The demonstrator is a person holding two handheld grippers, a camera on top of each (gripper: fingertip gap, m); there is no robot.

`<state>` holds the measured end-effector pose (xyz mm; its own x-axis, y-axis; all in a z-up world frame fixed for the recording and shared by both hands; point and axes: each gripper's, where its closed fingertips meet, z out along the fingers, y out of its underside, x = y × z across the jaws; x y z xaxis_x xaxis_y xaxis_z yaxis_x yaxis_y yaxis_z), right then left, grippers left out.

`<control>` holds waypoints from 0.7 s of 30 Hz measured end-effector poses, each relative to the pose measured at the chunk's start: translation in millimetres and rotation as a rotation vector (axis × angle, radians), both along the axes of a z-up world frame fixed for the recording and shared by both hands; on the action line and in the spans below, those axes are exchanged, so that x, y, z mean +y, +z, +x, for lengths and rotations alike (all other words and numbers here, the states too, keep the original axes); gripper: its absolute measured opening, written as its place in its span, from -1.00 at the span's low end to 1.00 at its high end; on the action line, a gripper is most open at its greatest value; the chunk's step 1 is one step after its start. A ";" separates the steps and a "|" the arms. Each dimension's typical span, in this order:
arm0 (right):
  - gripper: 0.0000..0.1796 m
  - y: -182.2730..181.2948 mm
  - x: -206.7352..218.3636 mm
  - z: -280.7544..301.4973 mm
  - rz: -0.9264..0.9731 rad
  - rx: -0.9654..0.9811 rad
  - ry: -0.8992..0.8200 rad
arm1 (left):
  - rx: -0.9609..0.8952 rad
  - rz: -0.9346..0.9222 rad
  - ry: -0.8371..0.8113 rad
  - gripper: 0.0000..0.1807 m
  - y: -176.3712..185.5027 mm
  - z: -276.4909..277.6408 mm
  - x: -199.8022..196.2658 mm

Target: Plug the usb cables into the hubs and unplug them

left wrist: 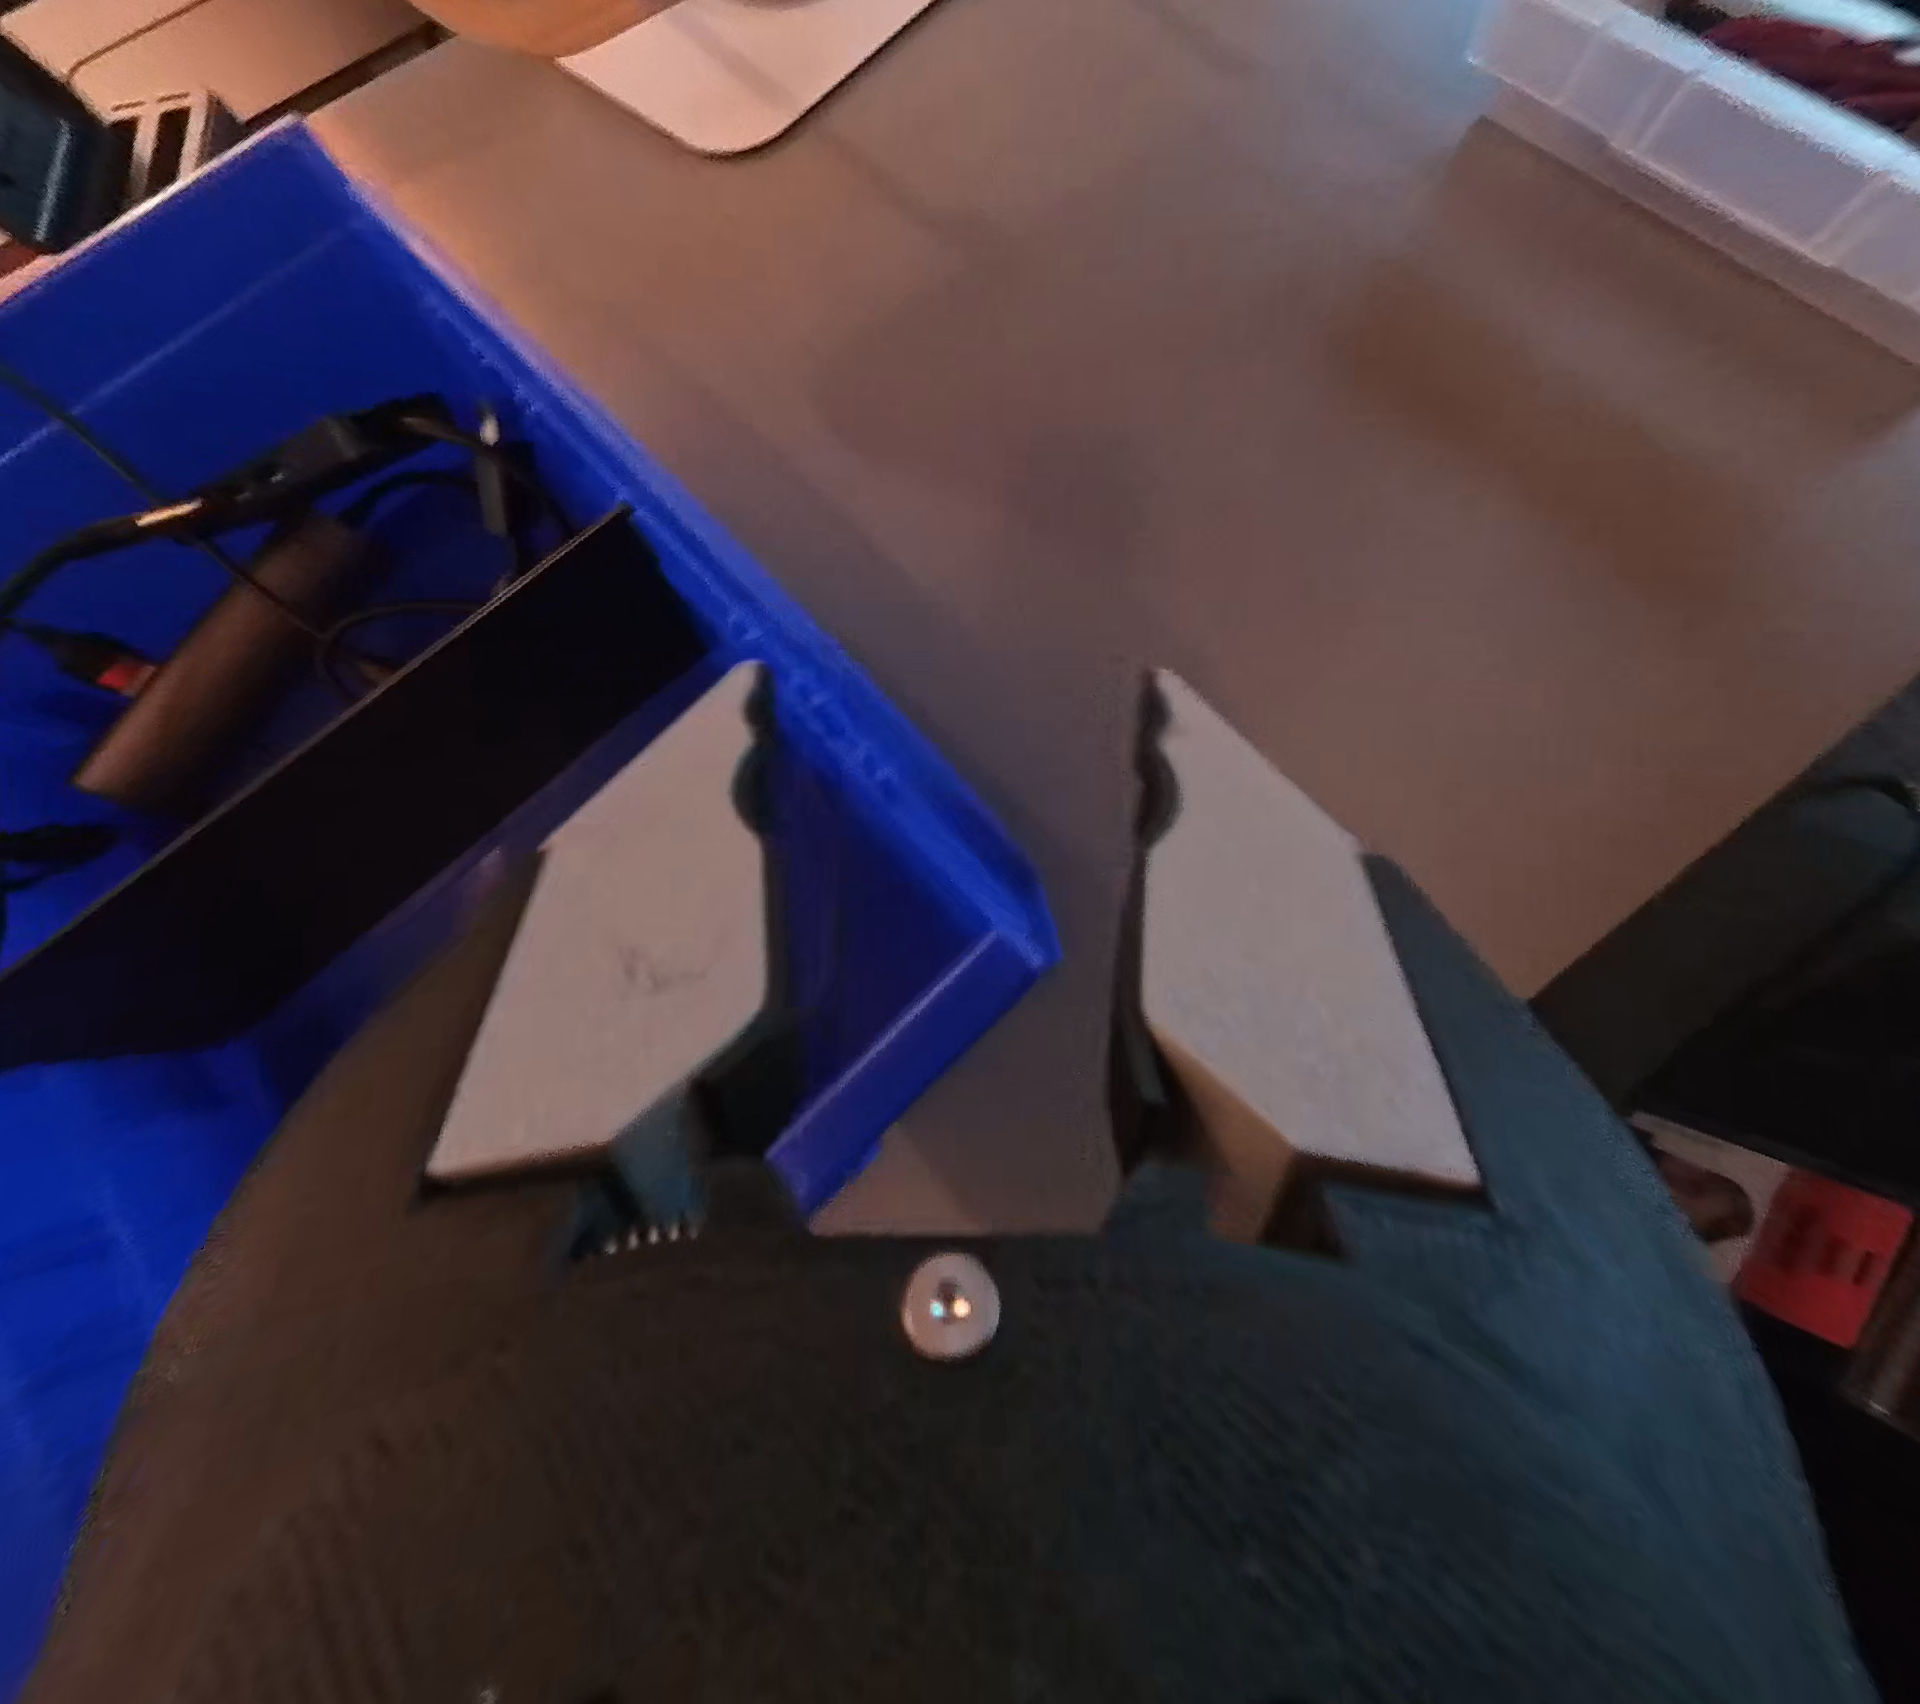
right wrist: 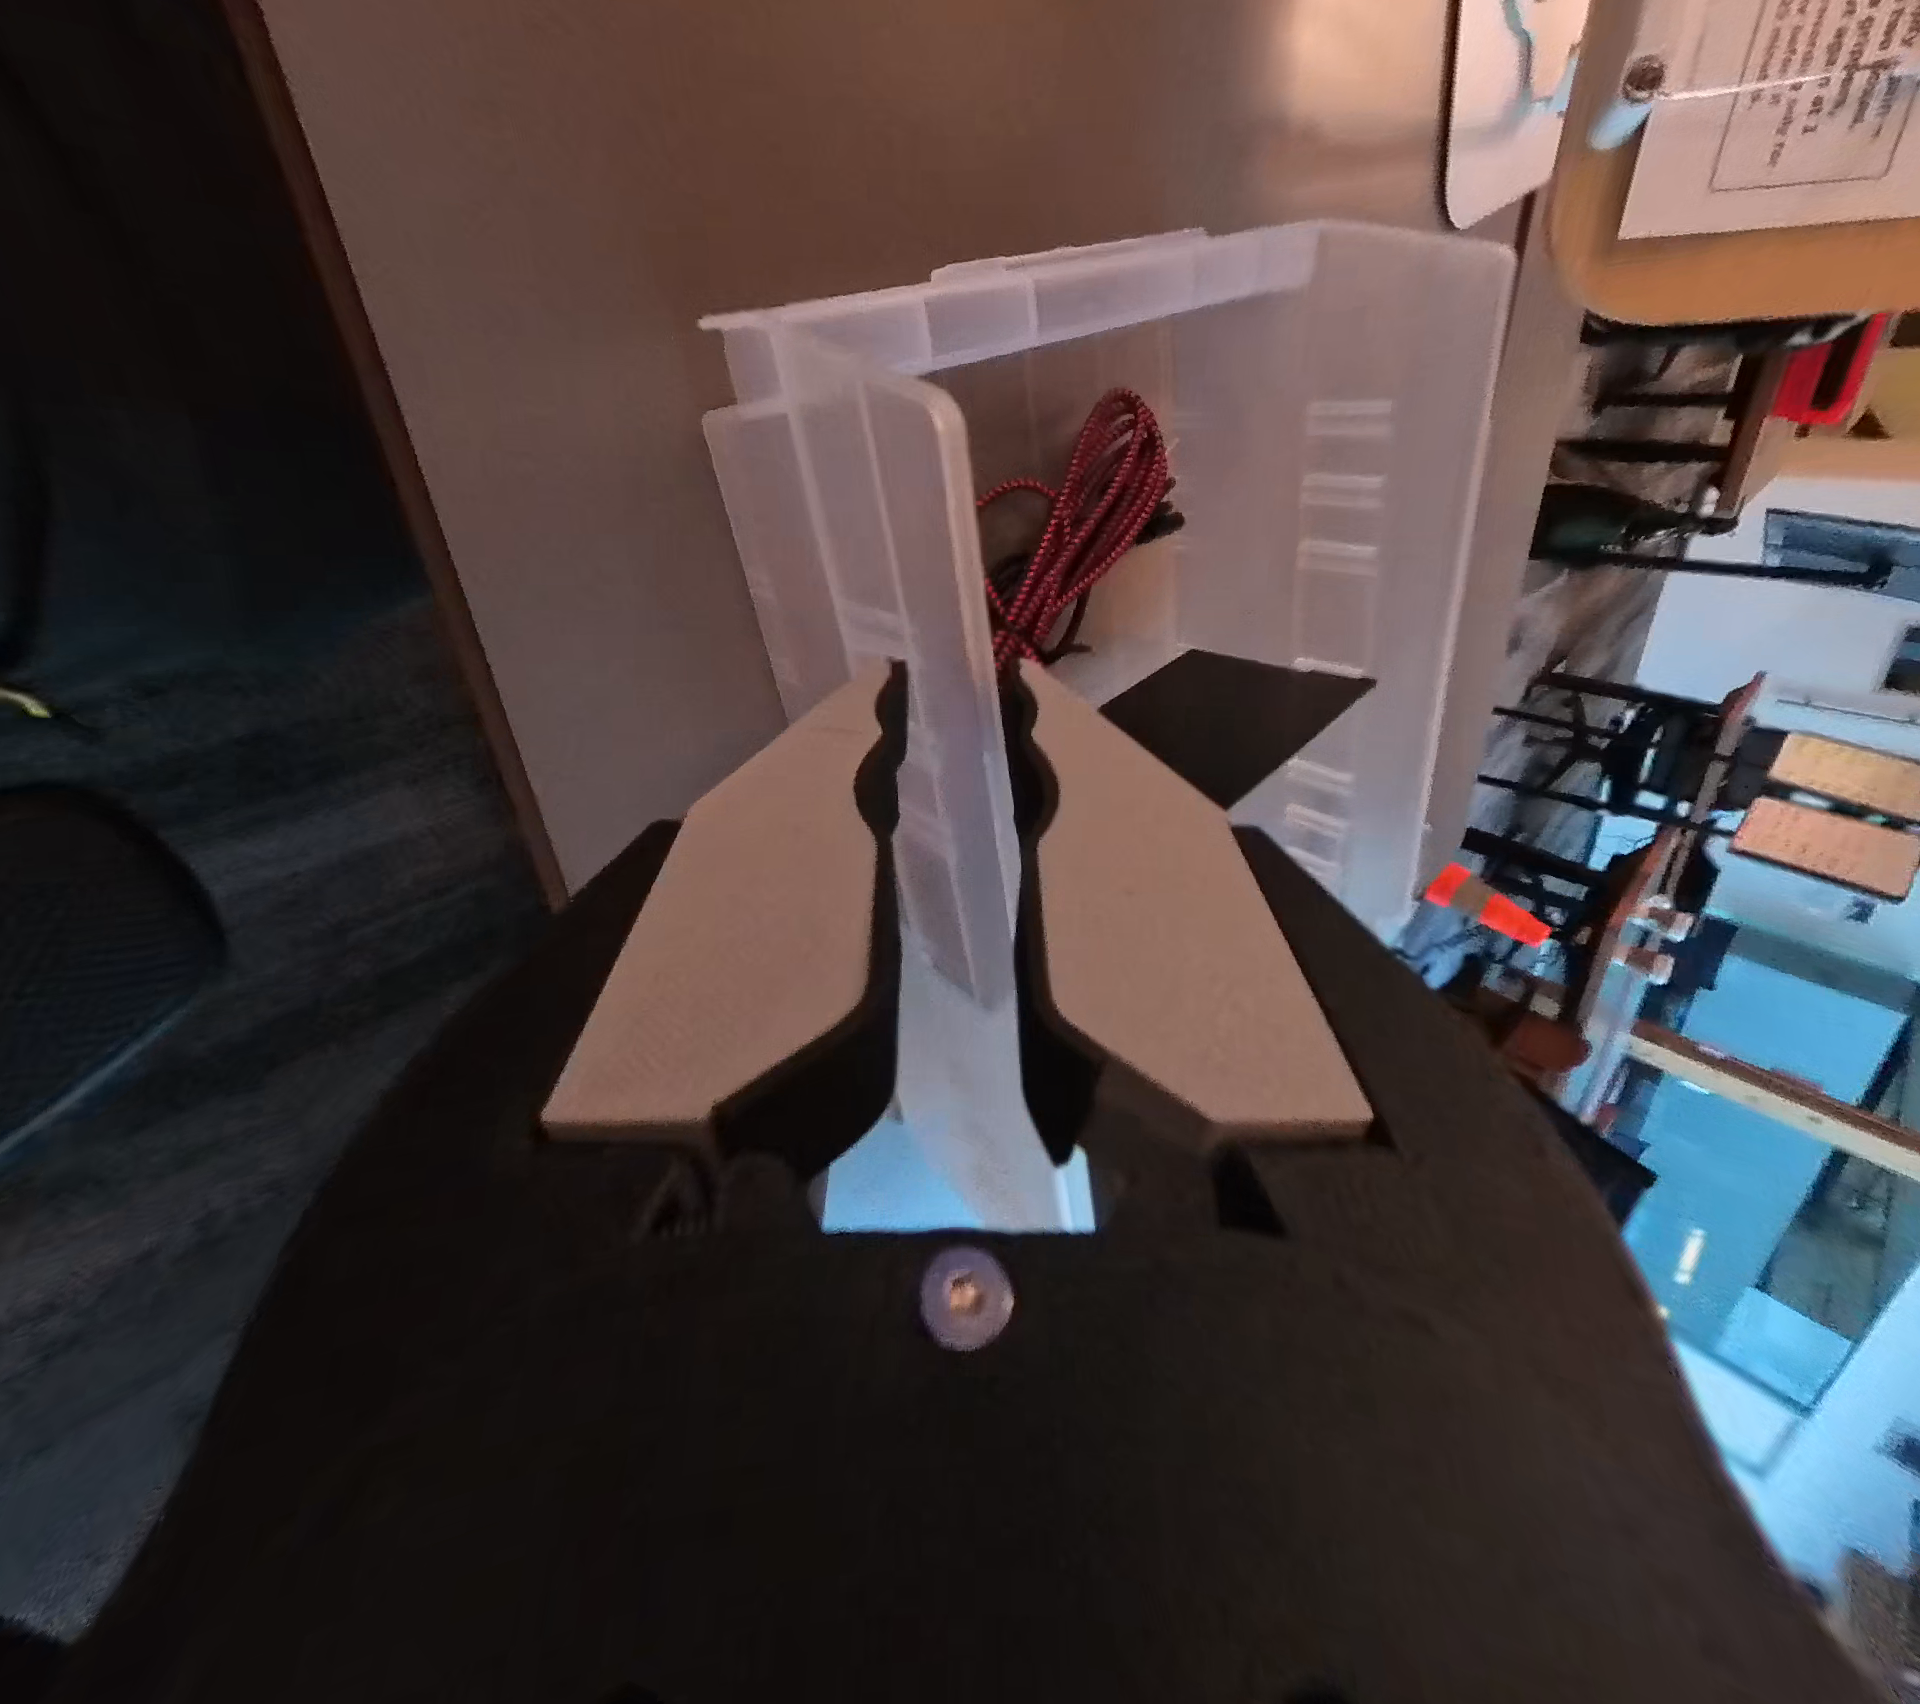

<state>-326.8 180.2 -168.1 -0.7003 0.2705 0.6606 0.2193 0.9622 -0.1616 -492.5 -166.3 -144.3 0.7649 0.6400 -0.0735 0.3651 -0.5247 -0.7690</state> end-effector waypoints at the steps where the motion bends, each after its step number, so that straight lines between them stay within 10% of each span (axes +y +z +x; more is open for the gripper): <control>1: -0.84 4.4 3.3 2.6 -0.032 0.002 -0.024 | -0.006 -0.031 0.018 -0.13 -3.6 -1.4 -6.5; 7: -0.85 46.1 37.4 12.8 -0.153 0.150 -0.205 | -0.053 -0.023 0.012 -0.11 -12.7 -3.7 -9.7; 12: -0.61 68.3 -44.7 -7.4 -0.361 0.184 -0.067 | -0.073 -0.115 0.028 -0.02 -33.9 -9.0 -3.4; 21: -1.00 9.8 -63.1 -53.6 -0.049 0.125 -0.132 | -0.076 -0.305 -0.013 -0.38 -64.7 -8.7 -12.7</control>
<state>-380.4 117.0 -158.2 -0.5702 0.3886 0.7238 0.3184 0.9167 -0.2413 -501.2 -179.0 -209.0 0.7837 0.5870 -0.2030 0.4068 -0.7320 -0.5466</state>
